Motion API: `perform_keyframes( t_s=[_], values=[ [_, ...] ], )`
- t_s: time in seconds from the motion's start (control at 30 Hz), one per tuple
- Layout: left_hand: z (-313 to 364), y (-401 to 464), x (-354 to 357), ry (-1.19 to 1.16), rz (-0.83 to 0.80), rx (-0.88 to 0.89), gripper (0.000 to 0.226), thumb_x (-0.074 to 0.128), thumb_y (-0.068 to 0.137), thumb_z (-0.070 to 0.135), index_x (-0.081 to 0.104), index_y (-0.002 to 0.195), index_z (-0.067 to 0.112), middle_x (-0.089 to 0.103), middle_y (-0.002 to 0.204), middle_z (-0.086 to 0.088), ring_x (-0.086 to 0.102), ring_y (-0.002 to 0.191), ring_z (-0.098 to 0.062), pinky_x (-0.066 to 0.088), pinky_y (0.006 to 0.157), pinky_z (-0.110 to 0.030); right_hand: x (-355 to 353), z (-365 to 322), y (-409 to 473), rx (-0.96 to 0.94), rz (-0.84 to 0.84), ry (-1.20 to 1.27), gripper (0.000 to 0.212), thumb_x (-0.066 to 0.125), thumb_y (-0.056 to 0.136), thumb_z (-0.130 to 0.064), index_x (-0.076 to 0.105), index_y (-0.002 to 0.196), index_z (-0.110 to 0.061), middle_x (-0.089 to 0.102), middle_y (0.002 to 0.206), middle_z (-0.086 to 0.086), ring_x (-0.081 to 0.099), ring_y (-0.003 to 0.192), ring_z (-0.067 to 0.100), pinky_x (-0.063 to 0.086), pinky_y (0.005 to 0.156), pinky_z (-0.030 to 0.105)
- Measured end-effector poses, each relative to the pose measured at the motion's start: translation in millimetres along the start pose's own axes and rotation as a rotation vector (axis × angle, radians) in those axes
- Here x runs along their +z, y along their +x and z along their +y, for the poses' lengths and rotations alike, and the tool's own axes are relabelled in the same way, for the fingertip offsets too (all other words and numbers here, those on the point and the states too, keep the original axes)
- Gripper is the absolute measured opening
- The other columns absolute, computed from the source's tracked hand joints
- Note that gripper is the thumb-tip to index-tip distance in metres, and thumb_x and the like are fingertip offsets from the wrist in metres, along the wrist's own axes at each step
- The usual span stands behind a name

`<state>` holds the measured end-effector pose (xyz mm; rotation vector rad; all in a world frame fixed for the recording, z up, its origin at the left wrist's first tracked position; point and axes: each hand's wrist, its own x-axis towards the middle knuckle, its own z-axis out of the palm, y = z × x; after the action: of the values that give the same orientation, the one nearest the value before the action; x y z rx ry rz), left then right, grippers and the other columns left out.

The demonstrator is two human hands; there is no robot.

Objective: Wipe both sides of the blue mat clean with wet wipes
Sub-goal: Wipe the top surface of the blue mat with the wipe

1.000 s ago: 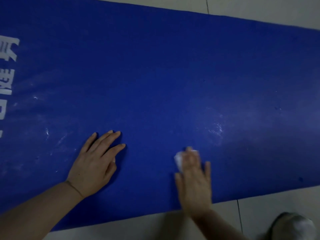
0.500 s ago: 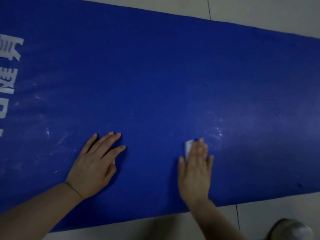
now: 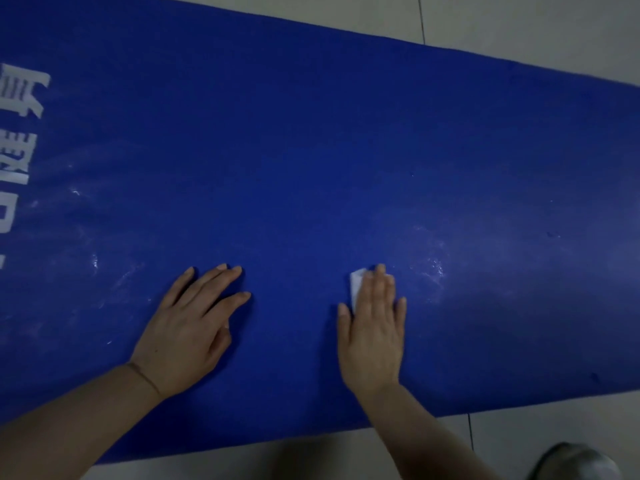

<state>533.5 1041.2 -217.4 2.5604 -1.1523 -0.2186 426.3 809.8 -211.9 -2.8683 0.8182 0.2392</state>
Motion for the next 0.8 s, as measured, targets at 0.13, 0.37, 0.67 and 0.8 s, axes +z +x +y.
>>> perform_keyframes(
  t_s=[0.13, 0.37, 0.67, 0.8],
  values=[
    [-1.1, -0.7, -0.2, -0.002, -0.015, 0.001, 0.044, 0.037, 0.086, 0.021, 0.064, 0.12, 0.011, 0.047, 0.143, -0.012, 0.041, 0.133, -0.025, 0.023, 0.115, -0.049, -1.8, -40.5, -11.9, -0.054, -0.024, 0.006, 0.068, 0.026, 0.092, -0.049, 0.024, 0.147, -0.01, 0.025, 0.154, 0.013, 0.024, 0.141, 0.029, 0.027, 0.111, 0.048],
    [-0.6, 0.6, -1.3, -0.005, -0.029, -0.006, 0.045, 0.038, 0.085, 0.021, 0.063, 0.121, 0.012, 0.047, 0.144, -0.011, 0.04, 0.134, -0.024, 0.023, 0.114, -0.049, 7.3, -75.5, -16.9, -0.385, -0.048, -0.101, 0.061, 0.029, 0.092, -0.048, 0.04, 0.142, -0.015, 0.03, 0.154, 0.006, 0.029, 0.141, 0.022, 0.018, 0.116, 0.052],
    [-1.4, -1.0, -0.7, -0.025, 0.003, 0.001, 0.044, 0.038, 0.086, 0.02, 0.065, 0.119, 0.013, 0.047, 0.144, -0.011, 0.04, 0.135, -0.022, 0.024, 0.113, -0.05, 1.4, -55.4, -14.5, -0.228, 0.004, -0.028, 0.063, 0.005, 0.101, -0.045, 0.03, 0.147, -0.009, 0.019, 0.157, 0.009, 0.013, 0.145, 0.021, 0.01, 0.113, 0.044],
    [-2.2, -0.3, -0.6, -0.011, -0.01, 0.009, 0.044, 0.04, 0.084, 0.023, 0.065, 0.119, 0.013, 0.048, 0.143, -0.011, 0.04, 0.134, -0.023, 0.025, 0.112, -0.05, 6.9, -78.5, -17.2, -0.256, -0.048, -0.004, 0.063, 0.016, 0.1, -0.047, 0.03, 0.146, -0.007, 0.022, 0.156, 0.011, 0.013, 0.145, 0.024, 0.014, 0.112, 0.045]
  ],
)
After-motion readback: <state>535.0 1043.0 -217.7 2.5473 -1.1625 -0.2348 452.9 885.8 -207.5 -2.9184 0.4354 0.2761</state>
